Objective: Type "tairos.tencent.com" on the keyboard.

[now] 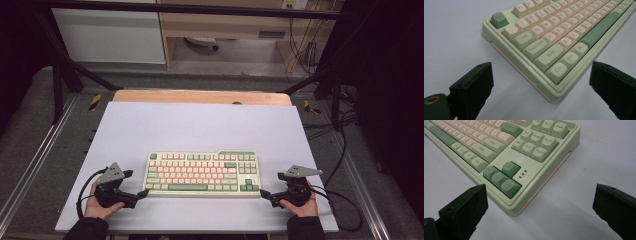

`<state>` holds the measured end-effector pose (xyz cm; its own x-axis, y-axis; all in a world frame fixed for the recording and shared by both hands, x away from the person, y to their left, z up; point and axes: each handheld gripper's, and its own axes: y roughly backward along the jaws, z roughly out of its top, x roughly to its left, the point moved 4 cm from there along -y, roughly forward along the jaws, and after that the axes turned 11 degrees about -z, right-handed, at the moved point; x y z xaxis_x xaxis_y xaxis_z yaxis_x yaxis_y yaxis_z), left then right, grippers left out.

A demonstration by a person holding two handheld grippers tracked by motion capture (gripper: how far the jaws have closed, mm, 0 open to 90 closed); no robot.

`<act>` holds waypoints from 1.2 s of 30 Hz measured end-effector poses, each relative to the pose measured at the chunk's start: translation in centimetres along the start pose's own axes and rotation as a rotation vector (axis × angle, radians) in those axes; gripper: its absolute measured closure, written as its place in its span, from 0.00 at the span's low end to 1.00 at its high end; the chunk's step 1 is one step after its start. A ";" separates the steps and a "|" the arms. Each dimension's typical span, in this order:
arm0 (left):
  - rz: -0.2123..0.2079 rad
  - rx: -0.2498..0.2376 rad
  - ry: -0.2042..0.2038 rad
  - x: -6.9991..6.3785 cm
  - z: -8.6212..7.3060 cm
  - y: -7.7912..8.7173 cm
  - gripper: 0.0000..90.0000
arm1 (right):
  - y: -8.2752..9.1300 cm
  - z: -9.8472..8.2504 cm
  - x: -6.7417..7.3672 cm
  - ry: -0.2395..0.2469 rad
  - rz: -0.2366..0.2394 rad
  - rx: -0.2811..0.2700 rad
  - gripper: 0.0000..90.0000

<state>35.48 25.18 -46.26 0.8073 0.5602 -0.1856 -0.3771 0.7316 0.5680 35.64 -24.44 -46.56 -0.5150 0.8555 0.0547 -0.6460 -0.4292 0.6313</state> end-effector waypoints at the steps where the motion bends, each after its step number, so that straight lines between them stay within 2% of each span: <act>1: 0.001 0.001 0.000 0.0 0.0 0.0 0.06 | 0.0 0.0 0.0 0.001 0.001 -0.002 0.00; 20: 0.009 -0.010 -0.002 -0.6 0.9 0.1 0.09 | 0.0 0.0 0.1 0.003 0.005 0.008 0.00; 31: 0.025 -0.017 0.005 -1.5 2.1 -0.3 0.25 | 0.0 0.0 0.1 0.002 0.006 0.007 0.00; 34: 0.029 -0.027 0.013 -1.6 2.5 -0.4 0.33 | -0.1 -0.1 0.1 0.006 0.005 0.006 0.00; 36: 0.030 -0.022 0.012 -1.6 2.7 -0.5 0.34 | -0.1 -0.1 0.1 0.006 0.005 0.008 0.00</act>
<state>35.58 22.84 -44.11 0.7901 0.5864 -0.1784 -0.4110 0.7228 0.5556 35.59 -24.31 -46.66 -0.5221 0.8512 0.0531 -0.6389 -0.4316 0.6368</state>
